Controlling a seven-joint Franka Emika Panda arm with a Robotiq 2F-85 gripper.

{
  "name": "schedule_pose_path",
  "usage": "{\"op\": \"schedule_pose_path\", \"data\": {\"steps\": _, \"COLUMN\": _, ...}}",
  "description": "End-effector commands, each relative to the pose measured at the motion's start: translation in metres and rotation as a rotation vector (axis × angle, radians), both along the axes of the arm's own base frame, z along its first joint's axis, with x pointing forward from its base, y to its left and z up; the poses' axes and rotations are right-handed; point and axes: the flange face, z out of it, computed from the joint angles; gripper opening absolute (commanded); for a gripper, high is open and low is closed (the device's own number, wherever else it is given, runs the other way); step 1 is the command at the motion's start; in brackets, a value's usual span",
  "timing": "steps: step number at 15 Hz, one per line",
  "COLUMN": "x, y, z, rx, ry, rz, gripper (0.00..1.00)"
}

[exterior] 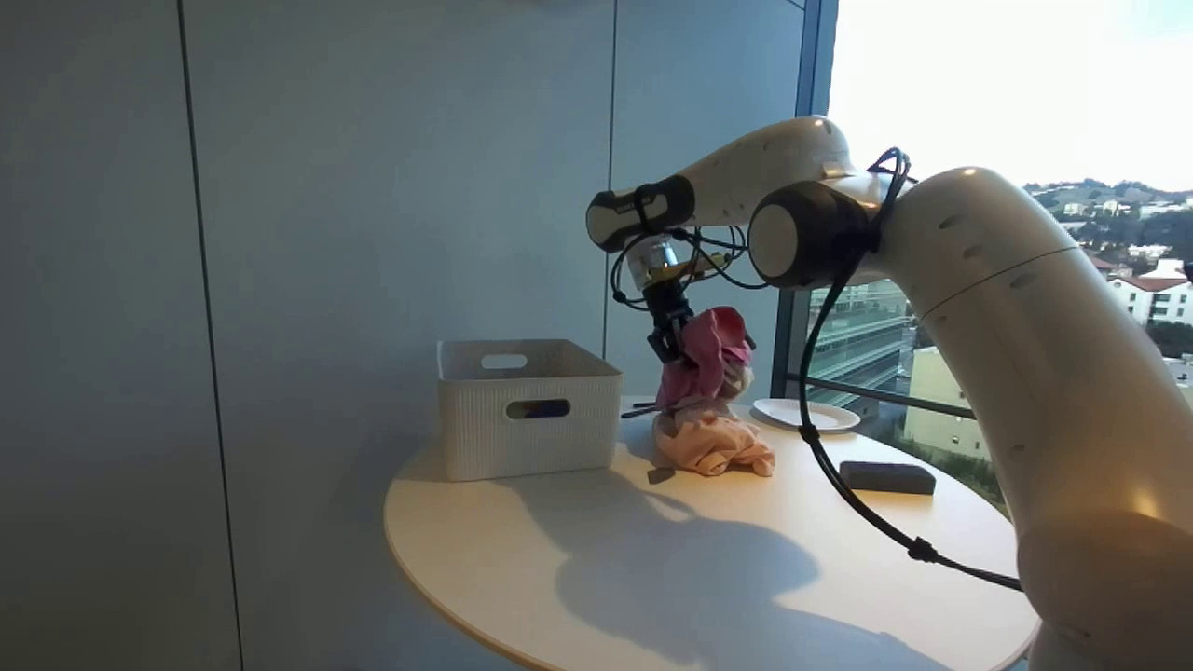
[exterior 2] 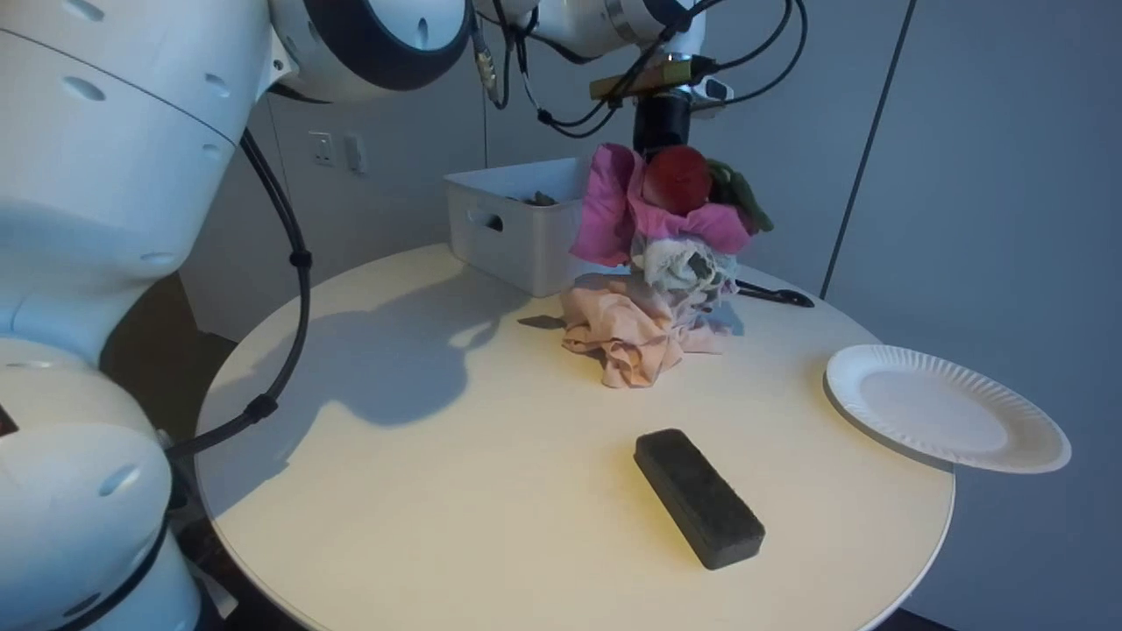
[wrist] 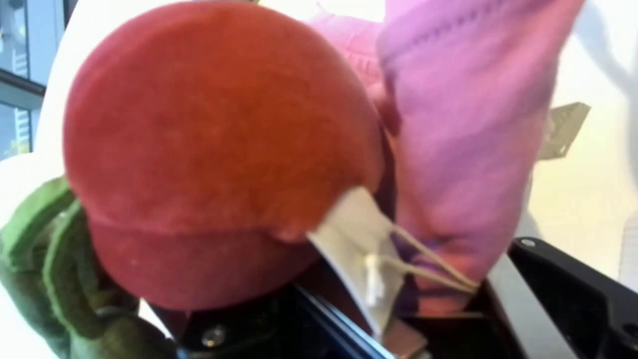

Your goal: Take the pieces of cloth and the two plush toys out of the basket

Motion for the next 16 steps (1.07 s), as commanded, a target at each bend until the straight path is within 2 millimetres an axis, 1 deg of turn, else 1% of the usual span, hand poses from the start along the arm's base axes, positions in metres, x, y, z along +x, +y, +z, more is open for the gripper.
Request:
{"op": "schedule_pose_path", "data": {"steps": 1, "x": -0.031, "y": -0.002, "z": -0.035, "rx": 0.167, "ry": 0.109, "rz": -0.055, "gripper": 0.26}}
{"op": "schedule_pose_path", "data": {"steps": 2, "x": -0.033, "y": 0.001, "z": -0.041, "rx": 0.216, "ry": 0.102, "rz": -0.066, "gripper": 0.32}}
{"op": "schedule_pose_path", "data": {"steps": 3, "x": -0.032, "y": 0.006, "z": -0.045, "rx": 0.252, "ry": 0.086, "rz": -0.065, "gripper": 0.40}}
{"op": "schedule_pose_path", "data": {"steps": 5, "x": -0.032, "y": 0.020, "z": -0.035, "rx": 0.273, "ry": 0.025, "rz": -0.050, "gripper": 0.56}}
{"op": "schedule_pose_path", "data": {"steps": 6, "x": -0.033, "y": 0.027, "z": -0.024, "rx": 0.285, "ry": -0.008, "rz": -0.035, "gripper": 0.62}}
{"op": "schedule_pose_path", "data": {"steps": 7, "x": -0.036, "y": 0.035, "z": -0.009, "rx": 0.284, "ry": -0.046, "rz": -0.021, "gripper": 0.69}}
{"op": "schedule_pose_path", "data": {"steps": 8, "x": -0.040, "y": 0.042, "z": 0.008, "rx": 0.272, "ry": -0.090, "rz": -0.002, "gripper": 0.77}}
{"op": "schedule_pose_path", "data": {"steps": 11, "x": -0.058, "y": 0.063, "z": 0.060, "rx": 0.212, "ry": -0.232, "rz": 0.069, "gripper": 0.98}}
{"op": "schedule_pose_path", "data": {"steps": 12, "x": -0.065, "y": 0.070, "z": 0.078, "rx": 0.195, "ry": -0.272, "rz": 0.108, "gripper": 1.00}}
{"op": "schedule_pose_path", "data": {"steps": 13, "x": -0.067, "y": 0.079, "z": 0.089, "rx": 0.187, "ry": -0.303, "rz": 0.153, "gripper": 1.00}}
{"op": "schedule_pose_path", "data": {"steps": 15, "x": -0.068, "y": 0.097, "z": 0.107, "rx": 0.186, "ry": -0.366, "rz": 0.240, "gripper": 1.00}}
{"op": "schedule_pose_path", "data": {"steps": 16, "x": -0.060, "y": 0.108, "z": 0.106, "rx": 0.187, "ry": -0.389, "rz": 0.289, "gripper": 1.00}}
